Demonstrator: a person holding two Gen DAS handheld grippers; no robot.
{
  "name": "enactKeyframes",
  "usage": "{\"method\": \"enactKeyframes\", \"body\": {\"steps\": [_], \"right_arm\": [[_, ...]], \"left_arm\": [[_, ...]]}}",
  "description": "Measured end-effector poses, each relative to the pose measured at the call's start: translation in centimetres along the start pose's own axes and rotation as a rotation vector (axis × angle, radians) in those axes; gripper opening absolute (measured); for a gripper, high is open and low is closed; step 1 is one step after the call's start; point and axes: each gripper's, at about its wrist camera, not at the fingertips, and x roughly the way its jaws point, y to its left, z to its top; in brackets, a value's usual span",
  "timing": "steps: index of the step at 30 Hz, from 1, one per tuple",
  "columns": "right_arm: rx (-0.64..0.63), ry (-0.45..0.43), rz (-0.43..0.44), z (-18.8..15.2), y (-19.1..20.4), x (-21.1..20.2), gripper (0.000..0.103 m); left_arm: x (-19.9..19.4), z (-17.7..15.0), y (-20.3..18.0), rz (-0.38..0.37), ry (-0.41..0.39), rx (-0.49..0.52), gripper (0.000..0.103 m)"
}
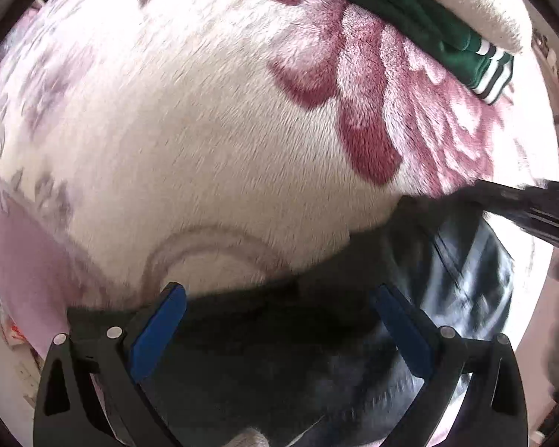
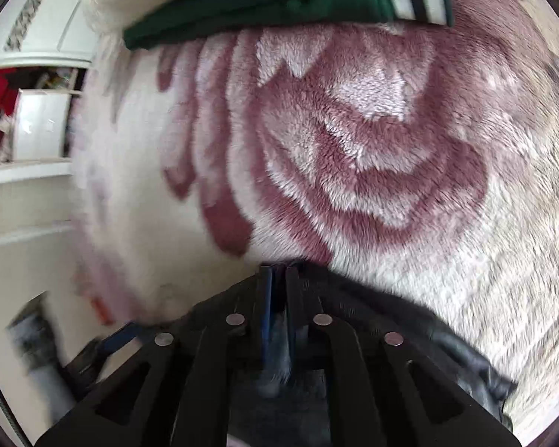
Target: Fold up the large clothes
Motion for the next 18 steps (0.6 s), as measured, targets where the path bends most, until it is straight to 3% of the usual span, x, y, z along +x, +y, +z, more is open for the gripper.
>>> {"method": "enactKeyframes", "body": {"steps": [2, 3, 6, 9, 10, 12, 13, 18], "right_arm": [[-0.033, -0.046, -0.027, -0.7, -0.6, -2.8, 0.053], [-0.065, -0.047, -0.083, -1.1, -0.9, -3.6, 0.061], [-0.173, 0.033, -0.252, -2.2, -1.9, -3.3, 0.065], [-0.183, 0.177, -0.183, -3.0, -3.5, -0.6, 0.065], [-0.180, 0.185, -0.154, -3.3, -3.9, 0.1, 0.064], [-0.171, 0.125, -0.190, -3.7, -4.3, 0.2, 0.026], [-0.127, 0.109, -0.196, -3.8, -4.8, 0.2, 0.015], [0.028, 0.016, -0.191, -4.6, -6.4, -1.0, 0.011]], "left_arm": [[1.9, 1.4, -1.2, 0.028, 0.007, 0.022, 0.103], [2.7, 1.8, -1.7, 0.032, 0.015, 0.033, 0.103], [4.5, 2.0, -2.5, 0.035, 0.021, 0.050, 0.103], [4.3, 2.3, -3.6, 0.019, 0.029, 0.040, 0.103], [4.6, 2.9, -4.0, 0.013, 0.031, 0.033, 0.103], [4.2, 2.7, -3.5, 0.007, 0.031, 0.025, 0.103], [3.8, 2.3, -3.0, -0.001, 0.030, 0.022, 0.103], [5.0, 1.6, -0.8, -0.052, 0.034, 0.009, 0.103]]}}
